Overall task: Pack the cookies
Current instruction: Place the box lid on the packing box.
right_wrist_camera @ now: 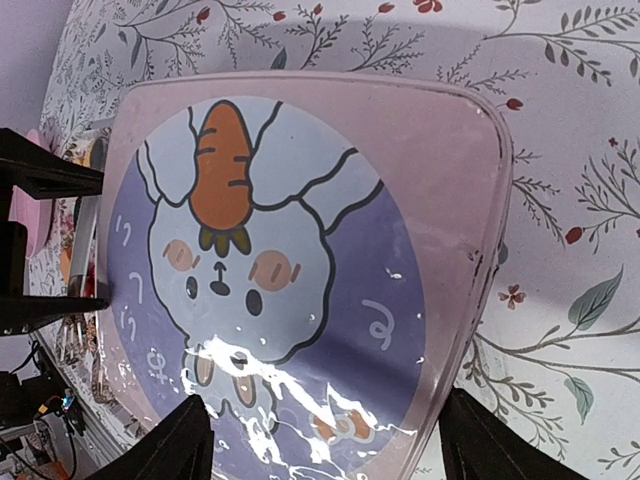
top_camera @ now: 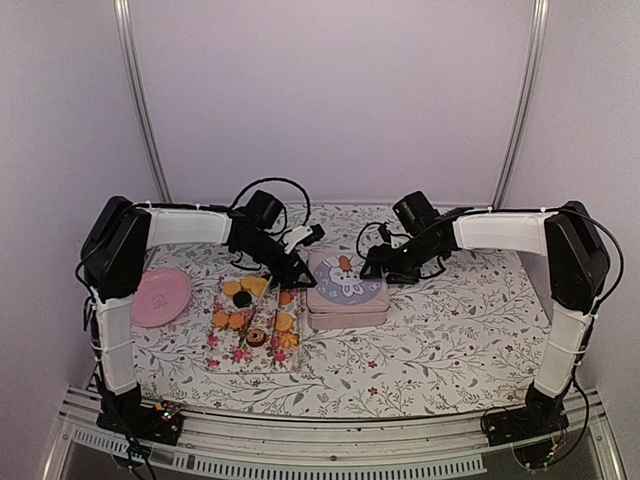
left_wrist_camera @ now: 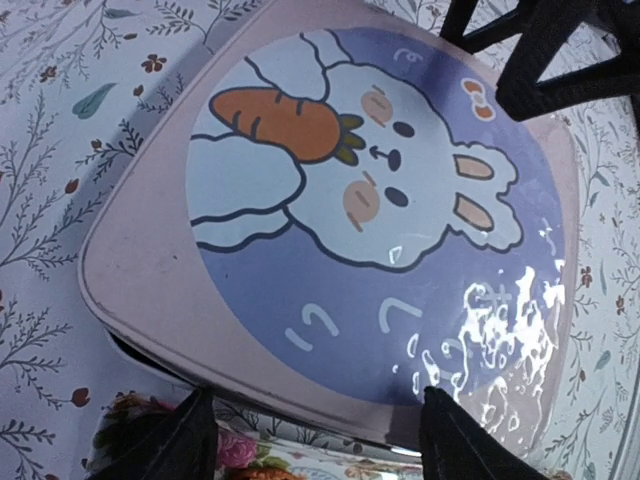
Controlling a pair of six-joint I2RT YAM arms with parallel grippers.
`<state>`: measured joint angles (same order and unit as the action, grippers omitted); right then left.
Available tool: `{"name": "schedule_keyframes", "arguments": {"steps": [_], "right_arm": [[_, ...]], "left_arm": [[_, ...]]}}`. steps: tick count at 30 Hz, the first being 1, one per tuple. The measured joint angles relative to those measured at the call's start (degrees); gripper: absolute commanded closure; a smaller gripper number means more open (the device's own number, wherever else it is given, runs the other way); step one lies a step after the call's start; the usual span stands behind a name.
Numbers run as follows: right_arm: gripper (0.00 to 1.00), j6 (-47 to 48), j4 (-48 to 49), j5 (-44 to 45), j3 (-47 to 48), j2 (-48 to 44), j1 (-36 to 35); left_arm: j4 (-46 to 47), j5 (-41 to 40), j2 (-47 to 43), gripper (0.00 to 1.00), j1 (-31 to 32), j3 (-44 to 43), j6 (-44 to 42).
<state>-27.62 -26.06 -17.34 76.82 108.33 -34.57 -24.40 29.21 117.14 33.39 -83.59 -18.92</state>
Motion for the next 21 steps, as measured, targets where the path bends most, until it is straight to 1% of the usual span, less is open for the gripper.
{"name": "schedule_keyframes", "arguments": {"steps": [2, 8, 15, 18, 21], "right_arm": [[0.21, 0.0, 0.0, 0.2, -0.6, -0.3, 0.0], [0.20, 0.0, 0.3, 0.6, -1.8, -1.8, -0.4], [0.20, 0.1, 0.3, 0.8, -1.8, -2.1, -0.4], [0.21, 0.3, 0.3, 0.8, -1.8, -2.0, -0.4], [0.20, 0.5, 0.3, 0.8, -1.8, -1.5, -0.4]], "left_arm": [[0.5, 0.0, 1.2, 0.37, -0.4, -1.0, 1.8], [3.4, -0.5, 1.3, 0.40, -1.0, 0.0, 3.9], [7.1, 0.7, -4.0, 0.40, -1.0, 8.1, 4.1], [6.4, 0.5, -6.4, 0.39, -0.8, 12.0, 3.5], [5.6, 1.1, -6.8, 0.37, -0.7, 14.4, 3.3]]}}
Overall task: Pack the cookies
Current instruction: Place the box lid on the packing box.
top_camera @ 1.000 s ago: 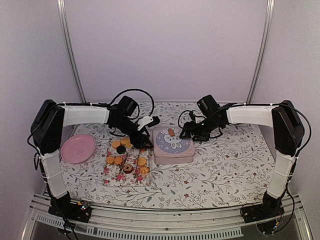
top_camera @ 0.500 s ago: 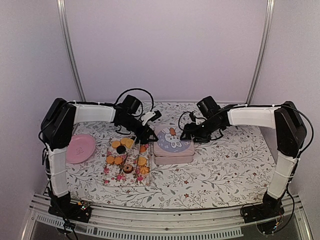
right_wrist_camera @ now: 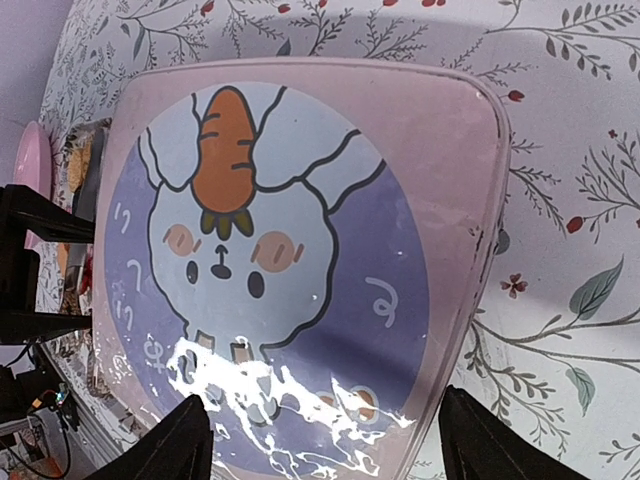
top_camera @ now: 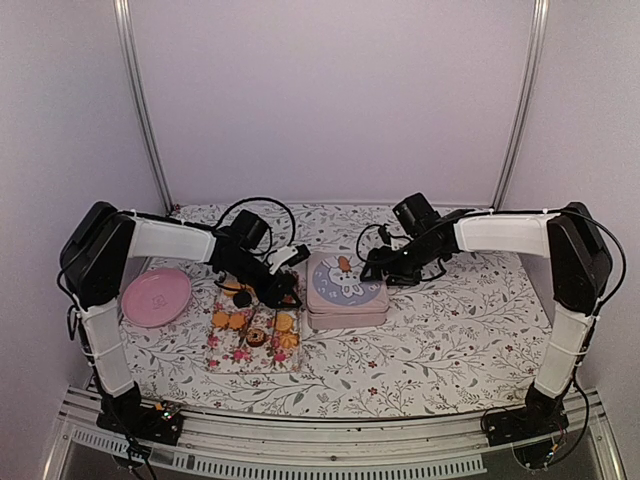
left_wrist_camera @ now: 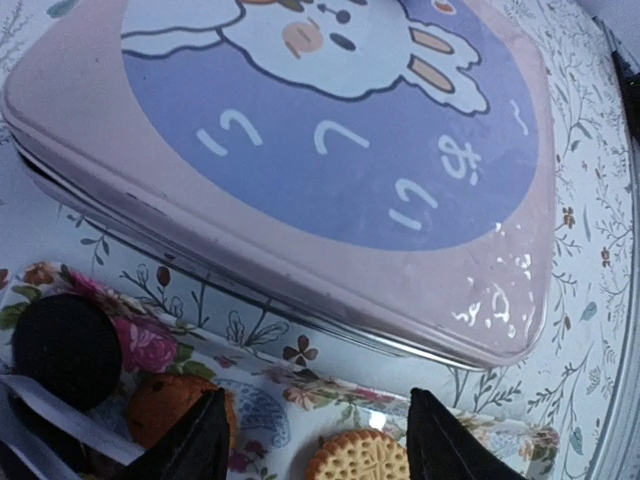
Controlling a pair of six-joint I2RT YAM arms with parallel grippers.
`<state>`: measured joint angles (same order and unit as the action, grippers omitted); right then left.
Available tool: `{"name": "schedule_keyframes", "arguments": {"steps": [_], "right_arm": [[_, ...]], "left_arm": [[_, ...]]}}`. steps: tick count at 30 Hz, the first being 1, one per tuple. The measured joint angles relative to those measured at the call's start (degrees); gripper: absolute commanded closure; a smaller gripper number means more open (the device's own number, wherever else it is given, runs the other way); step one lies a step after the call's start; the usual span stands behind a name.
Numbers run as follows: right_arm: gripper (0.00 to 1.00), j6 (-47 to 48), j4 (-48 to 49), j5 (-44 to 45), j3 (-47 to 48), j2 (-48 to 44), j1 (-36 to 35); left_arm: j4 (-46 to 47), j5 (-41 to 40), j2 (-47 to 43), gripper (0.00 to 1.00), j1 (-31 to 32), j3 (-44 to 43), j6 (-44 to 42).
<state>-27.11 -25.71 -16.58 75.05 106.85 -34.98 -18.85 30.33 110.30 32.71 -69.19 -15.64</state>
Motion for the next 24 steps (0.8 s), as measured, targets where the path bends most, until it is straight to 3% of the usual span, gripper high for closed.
{"name": "schedule_keyframes", "arguments": {"steps": [10, 14, 24], "right_arm": [[0.13, 2.6, -2.0, 0.7, 2.4, 0.5, 2.6], [0.13, 3.6, -2.1, 0.9, 6.6, 2.0, 4.5], [0.12, 4.0, -0.9, -1.6, 9.3, 9.7, 4.6]], "left_arm": [[0.0, 7.8, -2.9, 0.24, -1.9, -0.7, 4.6], [2.3, 9.2, -3.4, 0.13, -2.4, -1.8, 8.2], [6.0, 9.7, 1.2, 0.15, -2.7, -4.5, 16.7]]}}
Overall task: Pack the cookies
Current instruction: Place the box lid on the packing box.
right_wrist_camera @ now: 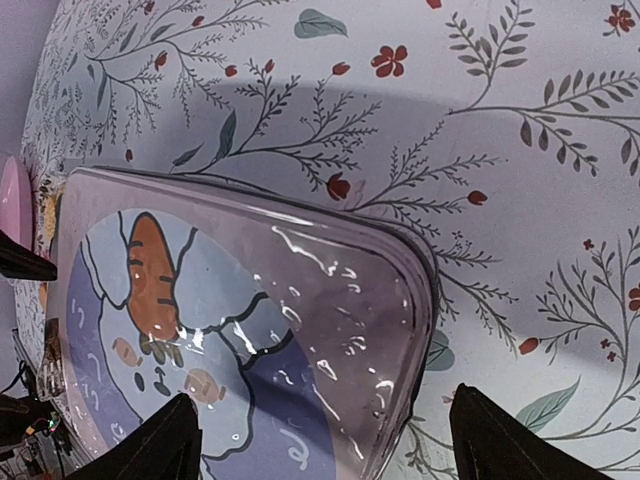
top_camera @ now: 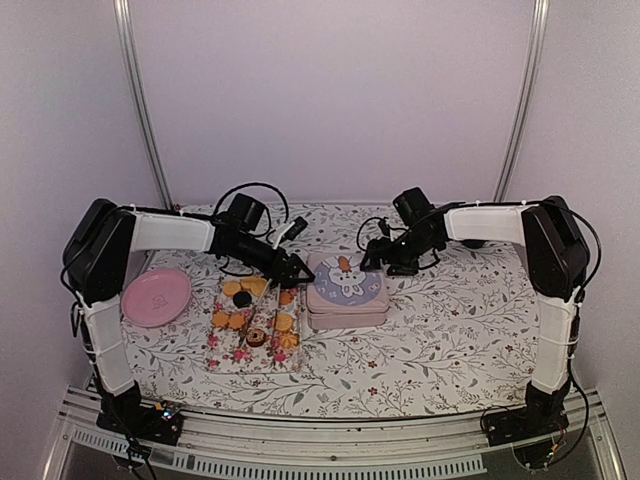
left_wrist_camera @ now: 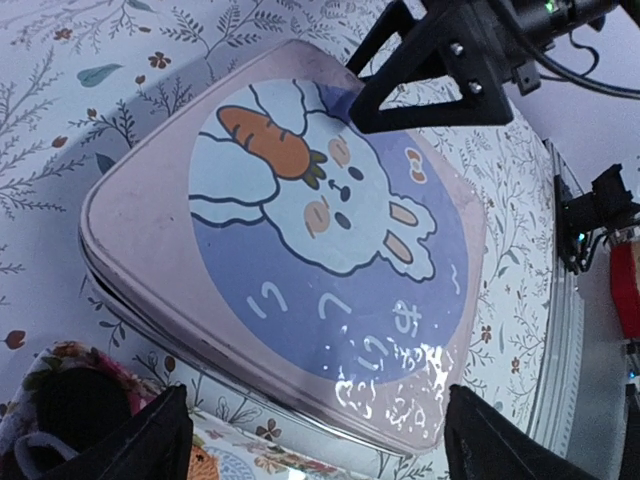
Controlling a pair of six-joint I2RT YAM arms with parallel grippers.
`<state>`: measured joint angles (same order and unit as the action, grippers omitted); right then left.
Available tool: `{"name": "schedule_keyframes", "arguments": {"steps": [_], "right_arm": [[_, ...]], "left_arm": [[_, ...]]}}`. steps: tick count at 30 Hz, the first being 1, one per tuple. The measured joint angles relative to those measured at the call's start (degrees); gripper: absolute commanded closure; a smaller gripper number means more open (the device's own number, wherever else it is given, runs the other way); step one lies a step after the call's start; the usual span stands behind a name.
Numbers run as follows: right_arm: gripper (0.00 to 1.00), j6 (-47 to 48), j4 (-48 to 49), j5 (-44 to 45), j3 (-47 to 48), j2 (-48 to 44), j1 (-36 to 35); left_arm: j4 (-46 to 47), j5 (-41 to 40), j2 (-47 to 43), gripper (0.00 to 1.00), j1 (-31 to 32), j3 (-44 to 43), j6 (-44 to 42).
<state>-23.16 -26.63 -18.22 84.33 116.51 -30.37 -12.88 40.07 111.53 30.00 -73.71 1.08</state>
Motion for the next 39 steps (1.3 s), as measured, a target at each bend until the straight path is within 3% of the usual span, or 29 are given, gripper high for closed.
{"name": "schedule_keyframes", "arguments": {"steps": [16, 32, 39], "right_arm": [[0.12, 0.1, -0.8, 2.2, 5.3, 0.0, -4.6], [0.13, 0.2, -0.1, 4.9, 2.5, -0.3, -5.0], [0.13, 0.0, 0.3, 5.1, -0.3, -2.8, -4.8]], "left_arm": [[0.7, 1.3, 5.6, 0.29, -0.9, -1.2, 3.9], [-1.3, -5.4, 9.1, 0.30, -1.0, -12.1, -1.9], [-1.3, -4.5, 9.3, 0.28, -0.1, -7.6, -1.9]]}}
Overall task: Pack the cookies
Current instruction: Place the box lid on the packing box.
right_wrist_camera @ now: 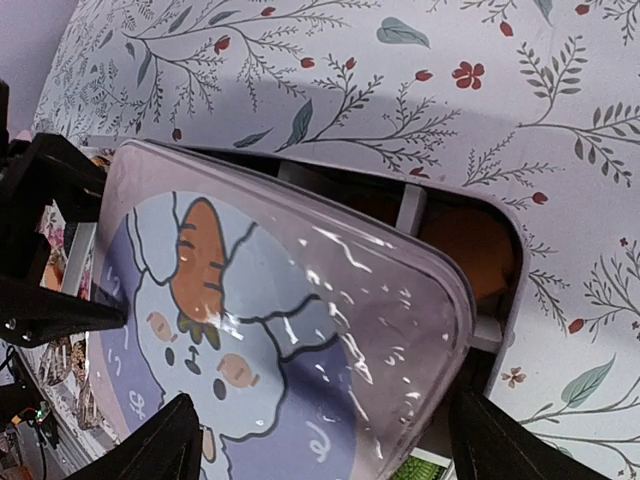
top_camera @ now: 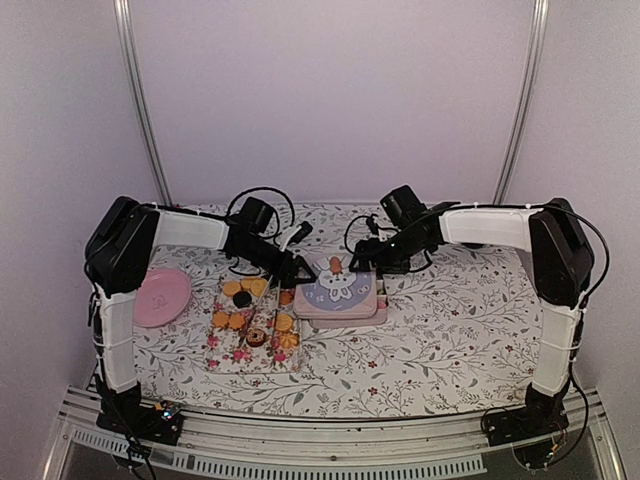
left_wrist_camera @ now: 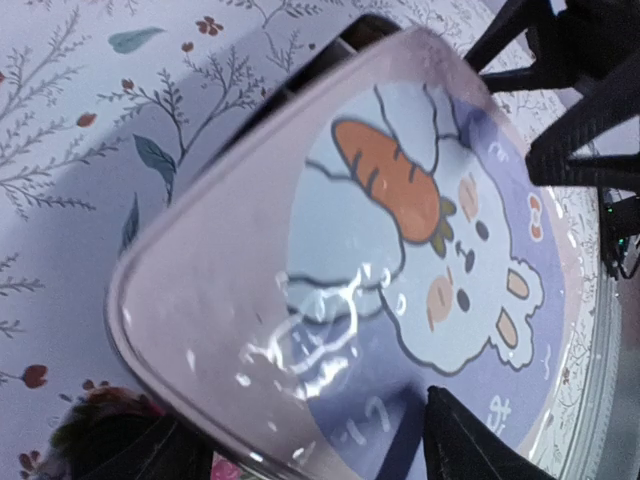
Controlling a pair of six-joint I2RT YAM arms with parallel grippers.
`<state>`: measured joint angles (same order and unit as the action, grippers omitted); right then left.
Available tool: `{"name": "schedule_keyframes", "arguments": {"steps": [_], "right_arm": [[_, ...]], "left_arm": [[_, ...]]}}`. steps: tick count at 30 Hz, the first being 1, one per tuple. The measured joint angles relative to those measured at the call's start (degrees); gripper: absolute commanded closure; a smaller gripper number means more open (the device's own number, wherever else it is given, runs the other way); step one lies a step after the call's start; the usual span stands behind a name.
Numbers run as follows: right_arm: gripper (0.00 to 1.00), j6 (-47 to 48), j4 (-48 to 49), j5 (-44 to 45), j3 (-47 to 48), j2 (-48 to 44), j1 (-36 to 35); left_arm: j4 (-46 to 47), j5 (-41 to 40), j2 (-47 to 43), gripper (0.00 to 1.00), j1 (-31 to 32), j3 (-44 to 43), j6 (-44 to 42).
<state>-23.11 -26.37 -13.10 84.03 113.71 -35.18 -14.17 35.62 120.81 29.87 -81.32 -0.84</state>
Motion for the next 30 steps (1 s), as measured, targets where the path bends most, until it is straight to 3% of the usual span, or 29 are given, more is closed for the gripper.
{"name": "schedule_keyframes", "arguments": {"steps": [12, 21, 30], "right_arm": [[0.13, -0.2, -0.9, 2.8, -3.2, -2.5, 1.0], [0.17, -0.1, -1.0, 2.8, -5.0, -2.6, 1.4], [0.19, -0.4, 0.4, 1.6, -6.8, -2.6, 3.9]], "left_arm": [[1.5, 1.2, -0.4, 0.25, 0.6, 2.1, 0.9], [1.2, 3.0, -1.1, 0.15, 1.0, 2.1, 2.3], [-4.0, 4.0, -11.5, 0.13, -2.4, 2.7, -3.2]]}}
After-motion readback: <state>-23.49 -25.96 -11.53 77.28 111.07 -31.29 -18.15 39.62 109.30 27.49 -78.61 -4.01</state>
